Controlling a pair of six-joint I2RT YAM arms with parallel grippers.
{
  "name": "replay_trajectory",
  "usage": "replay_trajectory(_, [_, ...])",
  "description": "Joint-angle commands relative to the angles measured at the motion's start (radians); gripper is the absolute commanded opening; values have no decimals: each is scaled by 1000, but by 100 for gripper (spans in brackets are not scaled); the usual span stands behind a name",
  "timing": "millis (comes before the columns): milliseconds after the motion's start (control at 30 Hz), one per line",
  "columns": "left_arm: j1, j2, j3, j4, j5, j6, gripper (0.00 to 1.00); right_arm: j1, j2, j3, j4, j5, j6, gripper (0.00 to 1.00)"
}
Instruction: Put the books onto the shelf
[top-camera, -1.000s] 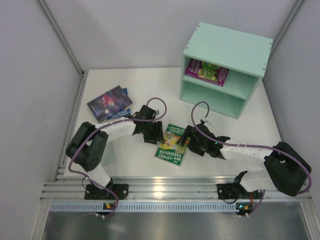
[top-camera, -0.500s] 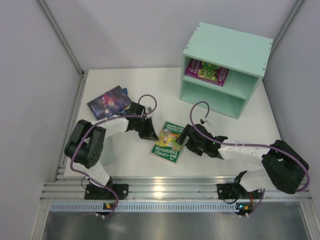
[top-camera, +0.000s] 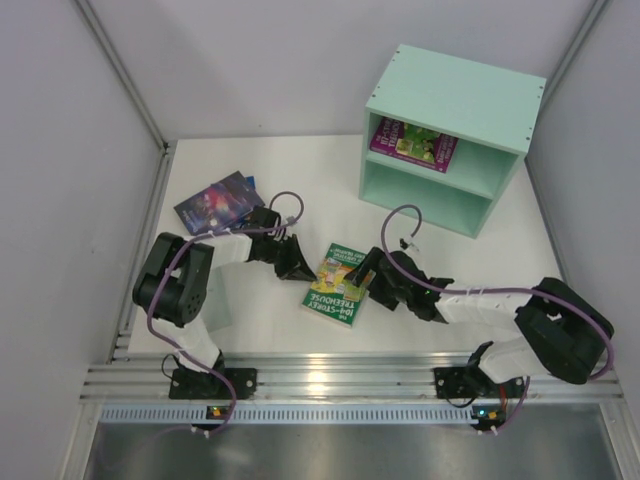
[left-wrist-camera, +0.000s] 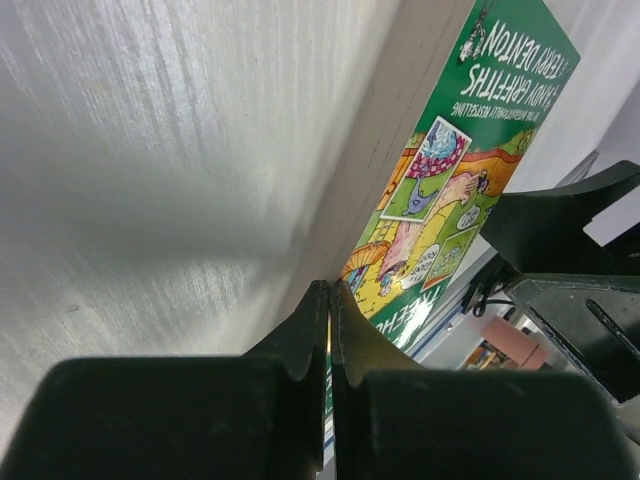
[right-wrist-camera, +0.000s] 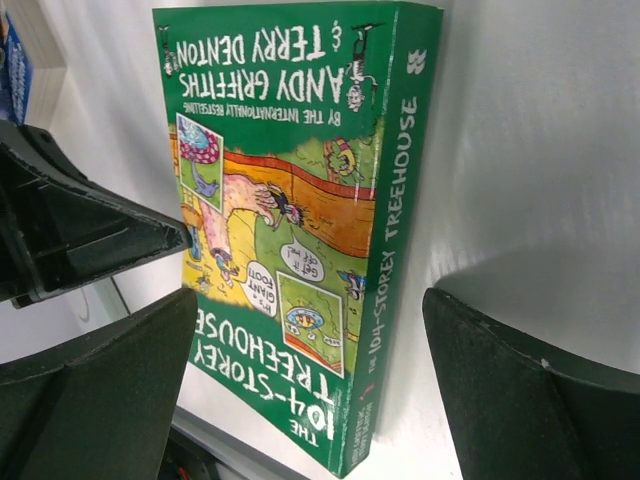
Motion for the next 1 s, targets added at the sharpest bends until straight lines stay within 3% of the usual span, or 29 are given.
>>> replay_trajectory(0, [28,118,-57,-64,-251,51,0,17,37,-5,58,-7,17,95])
replay_trajectory(433, [33,170,-59,-110,-354,61,0,17,111,-64,282,-102,40,95])
replay_trajectory(533, [33,186,-54,-108,-353,61,0,17,111,-97,388,-116,42,84])
replay_trajectory(600, [33,183,-45,-116,-354,66,0,17,100,-105,408,-112,34,71])
replay_trajectory(667, [33,180,-39,-122,-353,70,0,17,86,-108,404,-96,31,56])
replay_trajectory(900, [31,131,-19,-125,-319,61,2,6,132,-79,400,-115,34,26])
replay_trajectory(933, [33,120,-14,-128,-314,60,5,5,134,-75,413,-125,36,19])
replay_trajectory(967, [31,105,1,-146,-310,58,14,3,128,-80,428,-125,36,4])
